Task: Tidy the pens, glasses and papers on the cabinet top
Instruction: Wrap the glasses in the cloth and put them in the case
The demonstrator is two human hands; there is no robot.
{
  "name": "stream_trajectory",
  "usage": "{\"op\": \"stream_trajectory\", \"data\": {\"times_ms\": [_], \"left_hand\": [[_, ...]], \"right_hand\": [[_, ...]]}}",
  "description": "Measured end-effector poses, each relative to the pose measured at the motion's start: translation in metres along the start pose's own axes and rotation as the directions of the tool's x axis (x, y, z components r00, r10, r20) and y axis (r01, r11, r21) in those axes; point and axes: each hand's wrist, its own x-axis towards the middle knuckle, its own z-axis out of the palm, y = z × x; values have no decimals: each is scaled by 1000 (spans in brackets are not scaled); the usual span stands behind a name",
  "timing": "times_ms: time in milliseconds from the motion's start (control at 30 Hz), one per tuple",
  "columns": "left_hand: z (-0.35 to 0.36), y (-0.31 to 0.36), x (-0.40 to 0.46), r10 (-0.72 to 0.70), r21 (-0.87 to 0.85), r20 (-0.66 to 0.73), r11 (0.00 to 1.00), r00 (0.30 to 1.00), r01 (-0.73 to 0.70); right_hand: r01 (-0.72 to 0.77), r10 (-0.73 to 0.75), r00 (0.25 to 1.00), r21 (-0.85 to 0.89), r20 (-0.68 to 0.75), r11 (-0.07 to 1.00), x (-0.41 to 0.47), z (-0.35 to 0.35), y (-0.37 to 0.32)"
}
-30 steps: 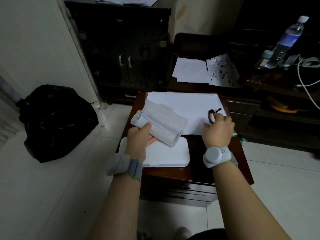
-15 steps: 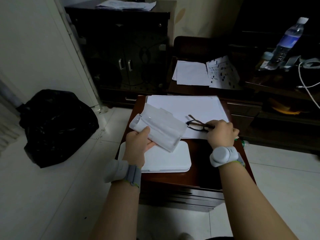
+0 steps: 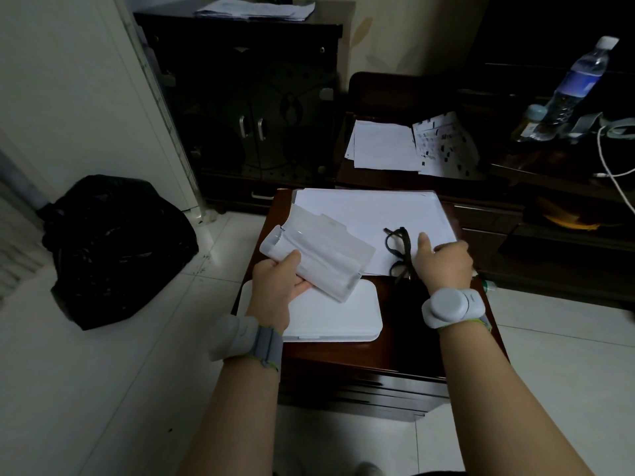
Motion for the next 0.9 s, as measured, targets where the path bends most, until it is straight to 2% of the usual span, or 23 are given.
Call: {"op": "stream_trajectory", "data": {"times_ms": [167, 300, 433, 700, 800, 900], "left_hand": [[-1, 0, 1, 0, 0, -7, 1000, 1000, 0], [-1, 0, 2, 7, 0, -16, 1000, 1000, -7], [-1, -1, 2, 14, 8, -10, 1000, 1000, -14], [-2, -2, 1, 1, 0, 7, 1000, 1000, -1], [-1, -1, 3, -15, 8, 13, 1000, 1000, 15], [-2, -2, 4, -31, 14, 12, 999, 999, 31]], "right_hand": [[72, -70, 986, -6, 152, 997, -1, 5, 0], [111, -114, 977, 23, 178, 994, -5, 0, -4], [77, -88, 983, 77, 159, 994, -8, -3, -4], [108, -136, 990, 372, 49, 922, -12, -25, -32], [86, -163, 980, 492, 116, 866, -14, -32, -44], [40, -212, 946, 559, 246, 828, -21, -36, -56]]}}
